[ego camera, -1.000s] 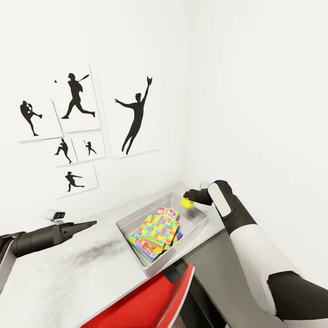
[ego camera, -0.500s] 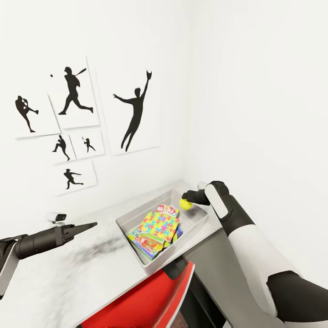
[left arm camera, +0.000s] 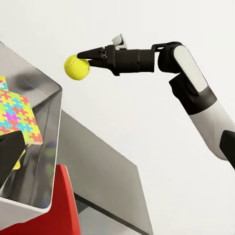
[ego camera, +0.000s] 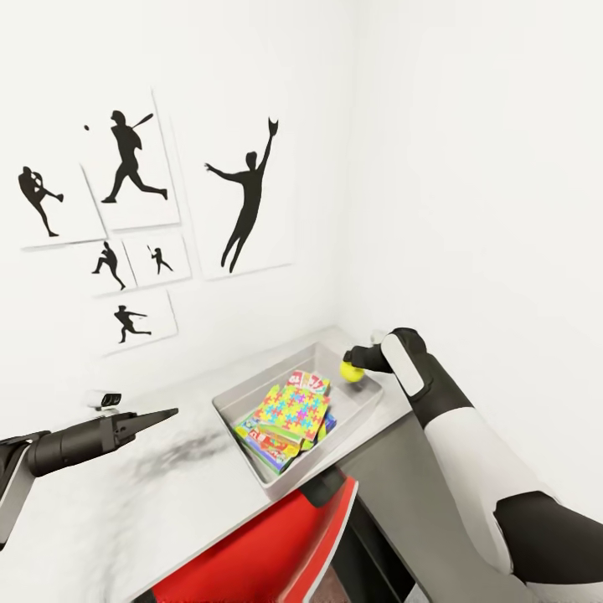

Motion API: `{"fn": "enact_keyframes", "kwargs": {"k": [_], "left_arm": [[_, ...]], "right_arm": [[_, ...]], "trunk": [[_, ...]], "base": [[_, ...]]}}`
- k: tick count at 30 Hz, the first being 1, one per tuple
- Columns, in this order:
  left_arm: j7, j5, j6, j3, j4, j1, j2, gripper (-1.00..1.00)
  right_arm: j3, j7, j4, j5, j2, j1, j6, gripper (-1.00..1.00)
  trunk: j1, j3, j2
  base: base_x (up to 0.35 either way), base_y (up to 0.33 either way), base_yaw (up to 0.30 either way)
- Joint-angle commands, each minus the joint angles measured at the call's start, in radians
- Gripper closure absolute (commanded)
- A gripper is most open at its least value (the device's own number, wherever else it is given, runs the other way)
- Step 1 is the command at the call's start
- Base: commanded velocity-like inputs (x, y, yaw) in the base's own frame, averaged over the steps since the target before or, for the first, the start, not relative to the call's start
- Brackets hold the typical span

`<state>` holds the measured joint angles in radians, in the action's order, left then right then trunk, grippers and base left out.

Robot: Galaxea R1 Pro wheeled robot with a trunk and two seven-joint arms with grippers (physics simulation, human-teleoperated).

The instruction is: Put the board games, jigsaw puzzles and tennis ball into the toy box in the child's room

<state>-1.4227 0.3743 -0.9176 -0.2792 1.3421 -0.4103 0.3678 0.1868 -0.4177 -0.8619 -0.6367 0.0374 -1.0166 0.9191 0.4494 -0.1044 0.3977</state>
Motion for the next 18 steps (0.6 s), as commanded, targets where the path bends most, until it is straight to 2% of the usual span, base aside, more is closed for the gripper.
{"fn": "enact_keyframes", "kwargs": {"k": [1, 7, 18], "left_arm": [[-0.002, 0.002, -0.01, 0.0, 0.0, -0.001, 0.0, -1.0], [-0.003, 0.002, -0.009, 0.0, 0.0, -0.001, 0.0, -1.0], [-0.004, 0.002, -0.009, -0.001, 0.0, -0.001, 0.002, -1.0]], "right_arm": [[0.002, -0.016, -0.001, -0.007, -0.001, -0.001, 0.001, 1.0], [-0.003, -0.025, 0.0, 0.025, -0.001, -0.002, -0.001, 1.0], [-0.007, -0.027, 0.002, 0.032, -0.001, -0.001, -0.008, 1.0]], "trunk": [[0.001, -0.004, 0.002], [0.001, -0.014, 0.002], [0.001, -0.032, 0.002]], "base": [[0.0, 0.0, 0.0], [0.0, 0.0, 0.0], [0.0, 0.0, 0.0]]}}
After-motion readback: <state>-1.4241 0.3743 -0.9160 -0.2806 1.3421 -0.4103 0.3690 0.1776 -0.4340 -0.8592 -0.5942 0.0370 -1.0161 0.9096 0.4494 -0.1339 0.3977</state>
